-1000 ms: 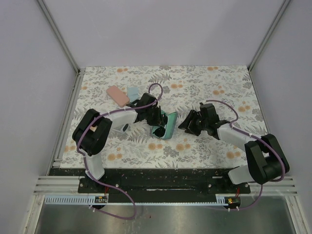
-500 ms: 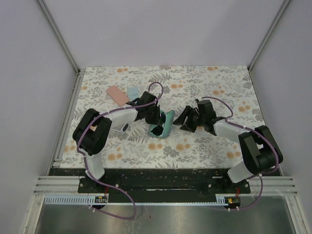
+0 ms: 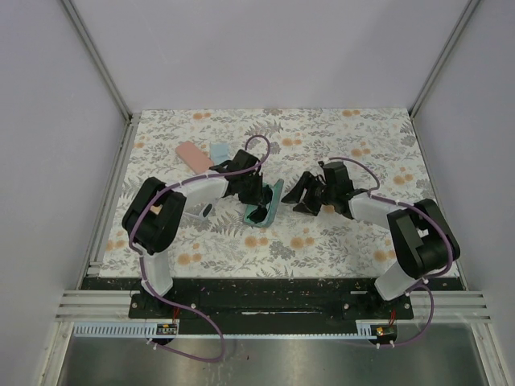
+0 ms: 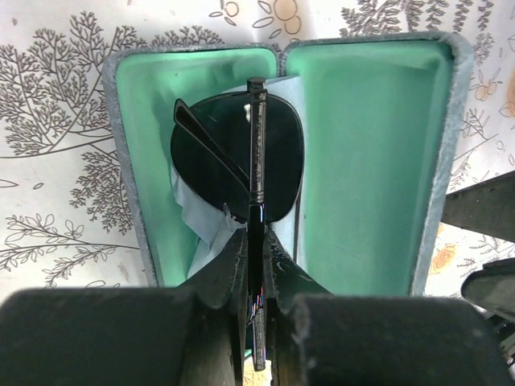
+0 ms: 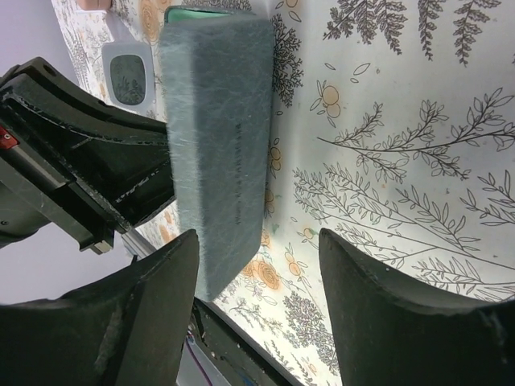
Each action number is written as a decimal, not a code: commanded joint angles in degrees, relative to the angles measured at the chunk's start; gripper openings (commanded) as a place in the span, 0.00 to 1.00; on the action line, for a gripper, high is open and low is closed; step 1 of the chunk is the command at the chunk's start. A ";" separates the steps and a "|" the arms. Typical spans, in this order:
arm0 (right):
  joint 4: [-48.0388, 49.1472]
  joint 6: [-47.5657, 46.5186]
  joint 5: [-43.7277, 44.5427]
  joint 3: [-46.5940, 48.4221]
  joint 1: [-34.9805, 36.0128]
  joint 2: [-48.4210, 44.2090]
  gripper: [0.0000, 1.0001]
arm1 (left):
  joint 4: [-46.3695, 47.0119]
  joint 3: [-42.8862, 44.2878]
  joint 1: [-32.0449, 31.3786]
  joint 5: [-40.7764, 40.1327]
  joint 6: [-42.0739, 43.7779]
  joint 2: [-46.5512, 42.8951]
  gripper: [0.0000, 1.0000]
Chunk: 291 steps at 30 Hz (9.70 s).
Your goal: Organize the sunglasses
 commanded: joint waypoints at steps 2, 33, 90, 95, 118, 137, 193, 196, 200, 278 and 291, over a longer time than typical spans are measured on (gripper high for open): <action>2.73 1.06 -2.28 3.55 0.45 1.70 0.69 | -0.22 -0.23 1.81 -5.49 2.46 3.11 0.00; 71.94 25.83 -12.12 -8.92 2.74 26.20 0.91 | 3.83 -2.78 4.53 1.11 1.93 2.93 0.00; 54.85 19.34 -10.54 -6.64 2.83 21.65 0.61 | 1.63 0.64 4.97 7.07 0.97 -3.39 0.50; 50.90 18.11 -10.90 -6.20 2.57 20.34 0.61 | 2.07 -1.02 7.08 10.59 -0.17 -7.61 0.52; 6.71 -0.25 -5.64 7.06 2.30 13.92 0.60 | 27.29 -22.56 13.67 19.74 -10.98 -10.25 0.08; -29.27 -14.59 6.95 28.08 5.20 17.00 0.65 | 30.45 -23.53 16.66 22.19 -11.69 -9.11 0.04; 57.75 18.11 -28.47 -0.93 -6.05 28.07 0.79 | 25.18 -11.93 14.46 20.44 -10.28 2.23 0.04; 57.92 18.20 -28.56 -0.66 -5.79 28.95 0.77 | 25.27 -12.01 14.38 20.18 -10.37 2.23 0.03; 58.98 19.07 -28.74 -0.13 -5.61 29.91 0.75 | 25.27 -11.93 14.29 20.18 -10.28 2.49 0.03; -38.23 -24.78 20.04 44.94 17.33 15.86 0.22 | 22.98 -23.26 16.49 13.76 -9.40 -24.13 0.26; -31.81 -20.56 16.70 42.93 19.97 26.99 0.08 | 26.85 -30.91 17.45 8.49 -10.99 -31.26 0.21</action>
